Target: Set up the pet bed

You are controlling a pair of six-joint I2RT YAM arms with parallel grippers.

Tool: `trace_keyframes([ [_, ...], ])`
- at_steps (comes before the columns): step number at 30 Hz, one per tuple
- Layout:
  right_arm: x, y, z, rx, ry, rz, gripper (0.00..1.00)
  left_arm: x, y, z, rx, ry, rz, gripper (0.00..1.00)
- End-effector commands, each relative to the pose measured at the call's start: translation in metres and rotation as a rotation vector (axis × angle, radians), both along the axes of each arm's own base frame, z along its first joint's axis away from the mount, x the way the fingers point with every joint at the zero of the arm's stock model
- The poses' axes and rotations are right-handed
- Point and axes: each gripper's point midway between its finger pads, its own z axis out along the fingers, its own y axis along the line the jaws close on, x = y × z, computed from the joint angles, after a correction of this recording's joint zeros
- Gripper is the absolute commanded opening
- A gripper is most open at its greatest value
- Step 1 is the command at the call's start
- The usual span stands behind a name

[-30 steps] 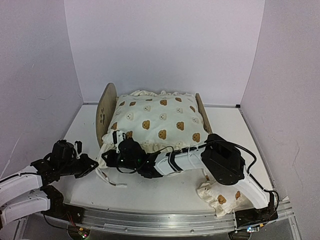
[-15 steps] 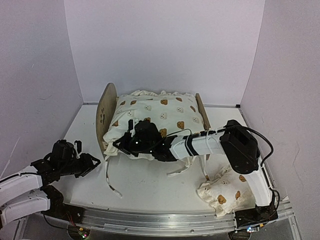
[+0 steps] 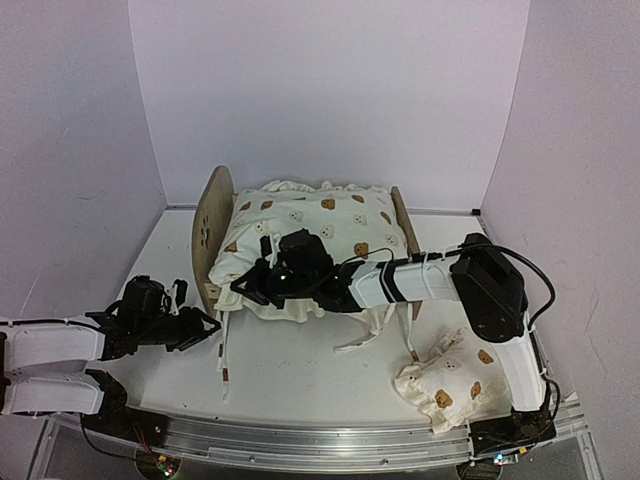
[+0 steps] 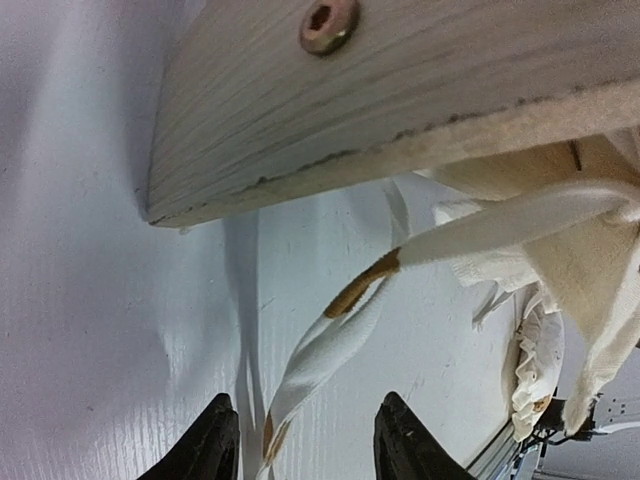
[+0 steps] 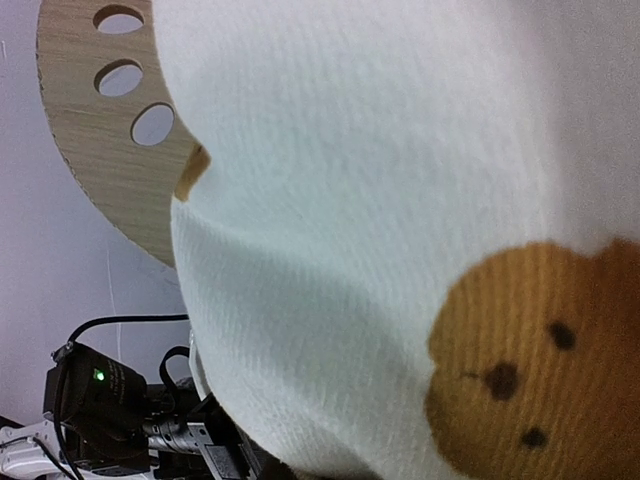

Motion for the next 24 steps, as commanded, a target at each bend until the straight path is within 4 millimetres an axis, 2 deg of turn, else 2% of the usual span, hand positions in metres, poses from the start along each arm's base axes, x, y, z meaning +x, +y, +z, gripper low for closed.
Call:
trace_keyframes([
  [1,0.001,0.006,0.053,0.099,-0.052,0.036,0.05,0.021,-0.017,0.032,-0.059,-0.165,-0.055,0.49],
  [11,-0.003,0.008,0.057,0.110,-0.048,0.057,0.05,0.027,-0.014,0.025,-0.052,-0.247,0.025,0.52],
  [15,-0.003,0.010,0.059,0.117,-0.045,0.059,0.05,0.028,-0.023,0.020,-0.017,-0.267,0.019,0.52],
  [20,-0.003,0.008,0.063,0.120,-0.051,0.056,0.05,0.030,-0.027,0.017,-0.006,-0.288,0.006,0.42],
  [24,-0.002,0.005,0.064,0.118,-0.054,0.046,0.06,0.031,-0.026,0.000,0.041,-0.252,-0.001,0.28],
])
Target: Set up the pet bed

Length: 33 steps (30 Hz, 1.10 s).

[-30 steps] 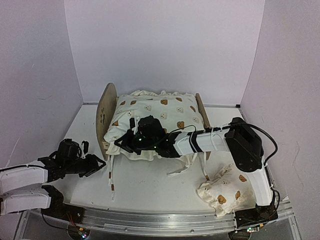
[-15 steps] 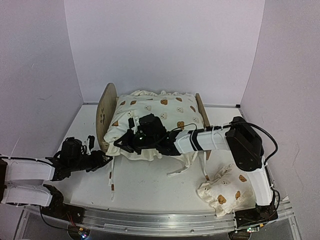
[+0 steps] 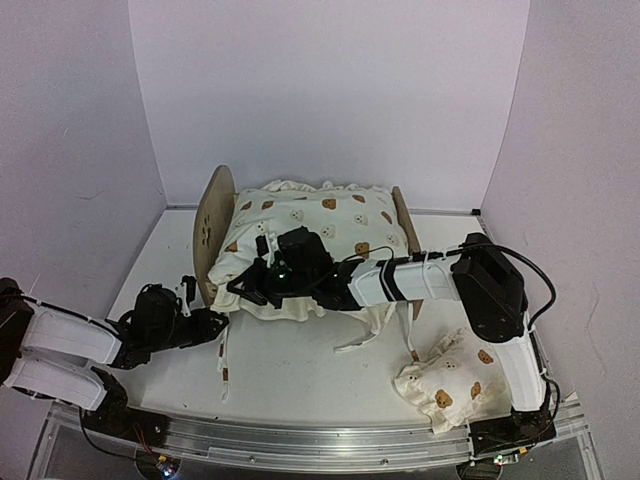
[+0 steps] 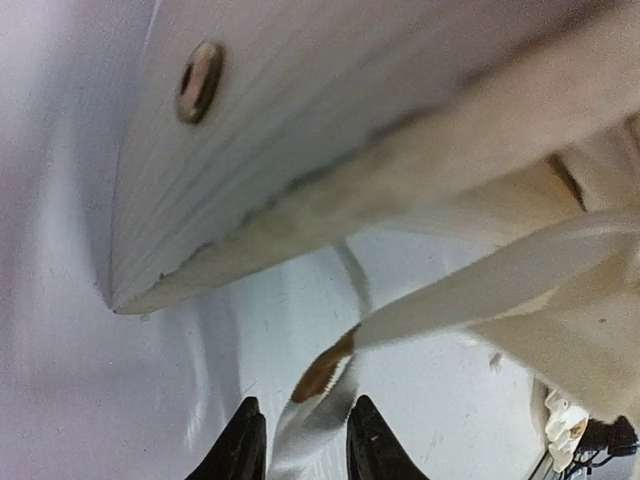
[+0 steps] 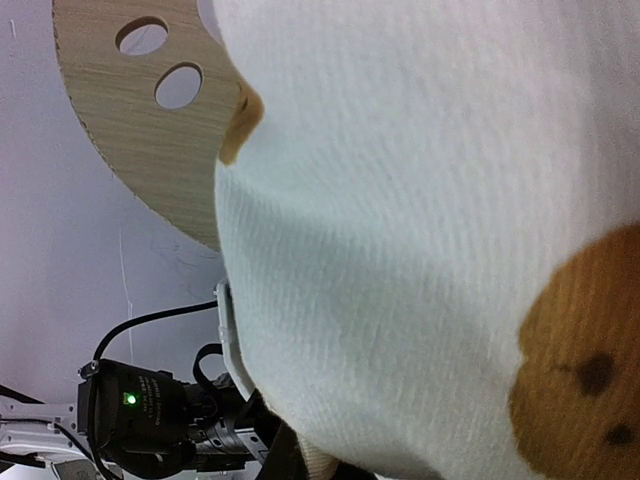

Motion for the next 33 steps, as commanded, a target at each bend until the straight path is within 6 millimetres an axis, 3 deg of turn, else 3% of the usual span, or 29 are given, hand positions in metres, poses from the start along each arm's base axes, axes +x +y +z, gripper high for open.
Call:
trace_keyframes([
  [1,0.005,0.001,0.057,0.105,-0.063,-0.007,0.06,0.010,-0.007,0.001,0.012,-0.046,-0.013,0.25],
  [7,0.001,0.004,0.061,0.101,-0.069,0.022,0.06,0.006,-0.009,-0.002,-0.022,-0.038,-0.024,0.01],
  [9,0.001,0.000,0.061,0.041,-0.114,0.038,0.07,0.000,-0.006,0.003,-0.036,-0.054,-0.031,0.00],
  [13,0.000,-0.007,0.064,-0.128,-0.303,0.155,0.20,-0.014,-0.002,0.008,-0.098,-0.043,-0.040,0.00],
  [17,0.004,-0.018,0.044,-0.366,-0.599,0.348,0.13,-0.026,-0.009,0.026,-0.190,-0.041,-0.117,0.00],
  [19,0.015,-0.030,0.035,-0.504,-0.741,0.390,0.04,-0.032,-0.012,0.032,-0.219,-0.024,-0.163,0.00],
  [22,0.040,-0.048,0.027,-0.699,-0.944,0.397,0.00,-0.041,-0.011,0.040,-0.270,-0.014,-0.193,0.00],
  [27,0.079,-0.061,0.031,-0.884,-1.113,0.262,0.00,-0.047,-0.012,0.050,-0.311,-0.005,-0.219,0.00],
  [30,0.102,-0.067,0.016,-1.051,-1.195,0.139,0.00,-0.047,-0.014,0.058,-0.324,-0.013,-0.242,0.00],
  [33,0.101,-0.062,-0.007,-1.103,-1.267,0.105,0.00,-0.045,-0.013,0.059,-0.325,-0.009,-0.239,0.00],
])
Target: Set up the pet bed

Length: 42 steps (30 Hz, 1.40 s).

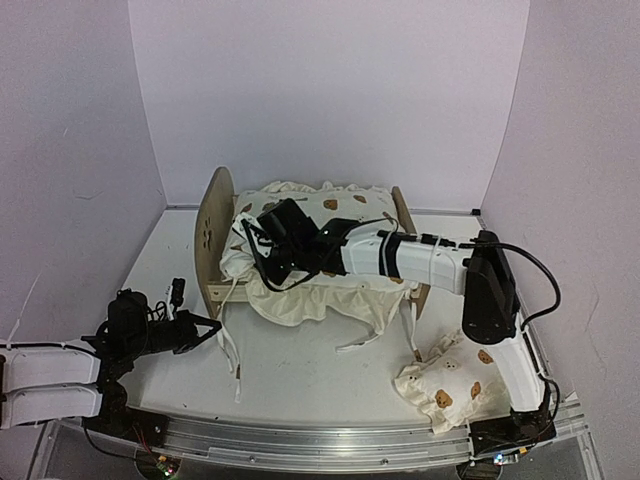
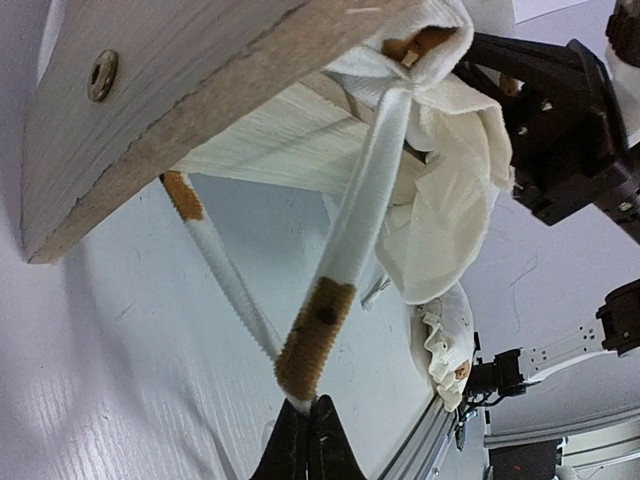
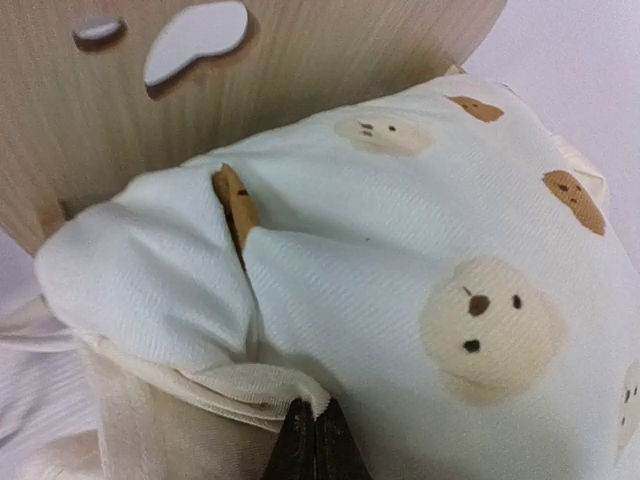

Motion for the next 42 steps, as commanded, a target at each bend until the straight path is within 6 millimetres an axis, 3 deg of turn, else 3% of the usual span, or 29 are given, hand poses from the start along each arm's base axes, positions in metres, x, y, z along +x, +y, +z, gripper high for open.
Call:
trace_keyframes([
  [1,0.018,-0.005,-0.033,-0.119,-0.228,-0.081,0.00,-0.005,-0.008,0.016,-0.045,-0.007,-0.065,0.00],
  [5,-0.004,0.009,-0.065,-0.095,-0.153,0.027,0.03,-0.001,-0.006,0.013,-0.035,-0.003,-0.046,0.00],
  [8,-0.013,0.007,-0.070,-0.103,-0.119,0.037,0.17,0.000,-0.006,0.014,-0.034,-0.008,-0.047,0.00],
  [10,-0.014,0.003,-0.047,-0.065,-0.084,-0.008,0.35,-0.001,-0.007,0.017,-0.038,-0.019,-0.057,0.00],
  [13,-0.024,-0.012,-0.002,-0.021,0.066,-0.129,0.48,-0.004,-0.008,0.022,-0.054,-0.030,-0.079,0.00],
  [18,-0.072,-0.054,0.029,0.016,0.289,-0.230,0.68,-0.006,-0.007,0.024,-0.059,-0.041,-0.081,0.00],
  [21,-0.105,-0.058,0.029,0.080,0.426,-0.216,0.75,-0.006,-0.007,0.022,-0.057,-0.033,-0.088,0.00],
  [23,-0.135,-0.045,0.026,0.142,0.469,-0.134,0.76,-0.006,-0.007,0.022,-0.058,-0.027,-0.089,0.00],
  [27,-0.186,0.006,0.028,0.382,0.573,0.130,0.72,-0.004,-0.007,0.025,-0.060,-0.033,-0.083,0.00],
  [30,-0.199,0.037,0.018,0.505,0.651,0.246,0.61,-0.004,-0.007,0.026,-0.060,-0.039,-0.088,0.00],
  [32,-0.195,0.052,-0.002,0.516,0.657,0.247,0.48,-0.004,-0.007,0.024,-0.059,-0.032,-0.085,0.00],
  [36,-0.172,0.055,-0.027,0.575,0.571,0.172,0.43,-0.005,-0.007,0.025,-0.065,-0.030,-0.088,0.00],
  [42,-0.168,0.060,-0.065,0.565,0.582,0.155,0.36,-0.007,-0.008,0.031,-0.077,-0.044,-0.098,0.00],
])
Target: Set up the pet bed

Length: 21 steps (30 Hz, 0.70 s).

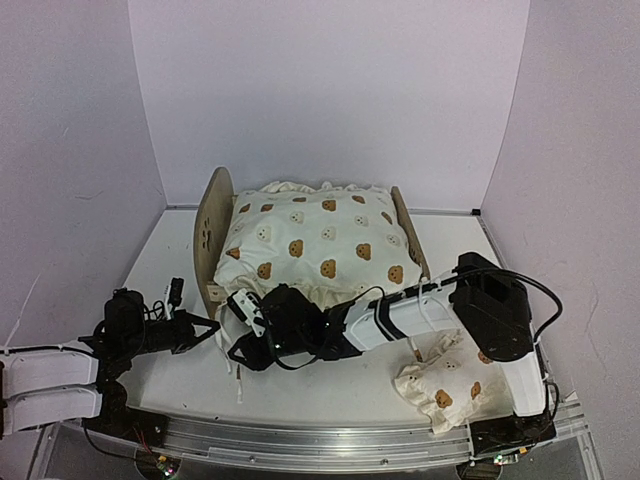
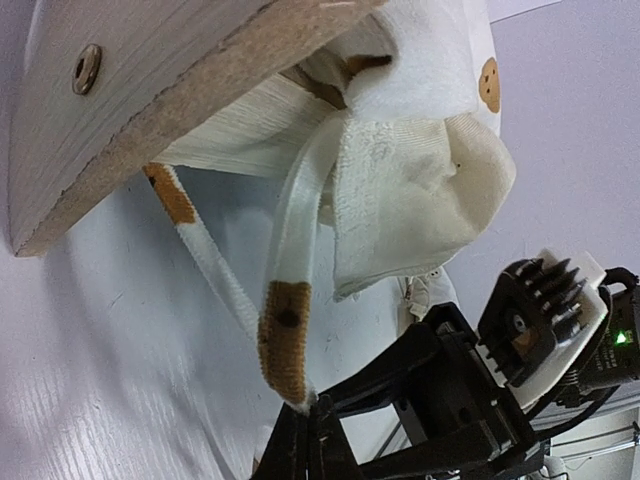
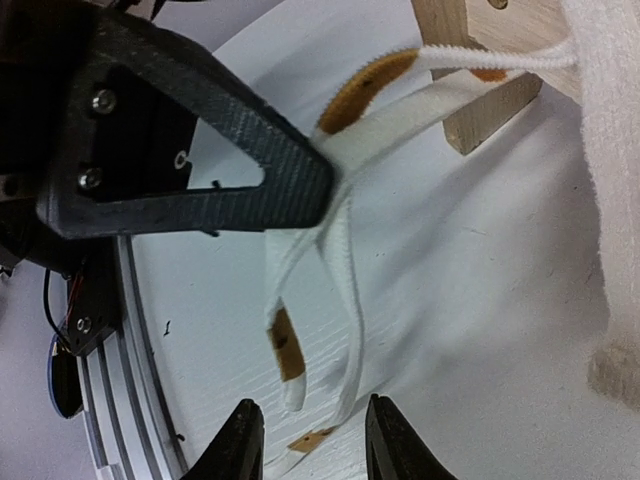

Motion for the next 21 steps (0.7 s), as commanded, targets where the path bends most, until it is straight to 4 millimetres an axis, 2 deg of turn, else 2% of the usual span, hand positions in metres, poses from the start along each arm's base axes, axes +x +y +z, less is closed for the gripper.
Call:
trace_keyframes([
  [1,0.013,0.023,0.031,0.169,-0.054,-0.021,0.36,-0.002,-0.010,0.028,-0.053,-0.063,-0.063,0.00],
  [3,0.015,0.027,0.025,0.168,-0.052,-0.022,0.36,-0.002,-0.010,0.027,-0.054,-0.058,-0.062,0.00],
  [6,0.023,0.028,0.016,0.151,-0.061,-0.065,0.27,-0.003,-0.010,0.026,-0.053,-0.058,-0.065,0.00],
  [7,0.026,0.027,0.015,0.148,-0.068,-0.076,0.22,-0.003,-0.010,0.026,-0.052,-0.055,-0.064,0.00],
  [9,0.031,0.023,0.021,0.152,-0.088,-0.102,0.03,-0.003,-0.009,0.023,-0.050,-0.044,-0.056,0.00],
  [10,0.034,0.020,0.025,0.155,-0.096,-0.126,0.00,-0.002,-0.008,0.020,-0.048,-0.032,-0.049,0.00],
  [14,0.043,0.010,0.047,0.177,-0.107,-0.196,0.00,-0.002,-0.002,-0.006,-0.001,0.068,-0.011,0.00],
  [16,0.045,0.012,0.049,0.170,-0.106,-0.188,0.00,-0.003,0.001,-0.017,0.020,0.108,0.008,0.00],
  [19,0.047,0.017,0.042,0.147,-0.093,-0.168,0.00,-0.001,0.004,-0.017,0.029,0.100,0.029,0.01],
  [21,0.047,0.019,0.040,0.141,-0.087,-0.156,0.00,0.001,0.005,-0.012,0.026,0.086,0.043,0.08],
])
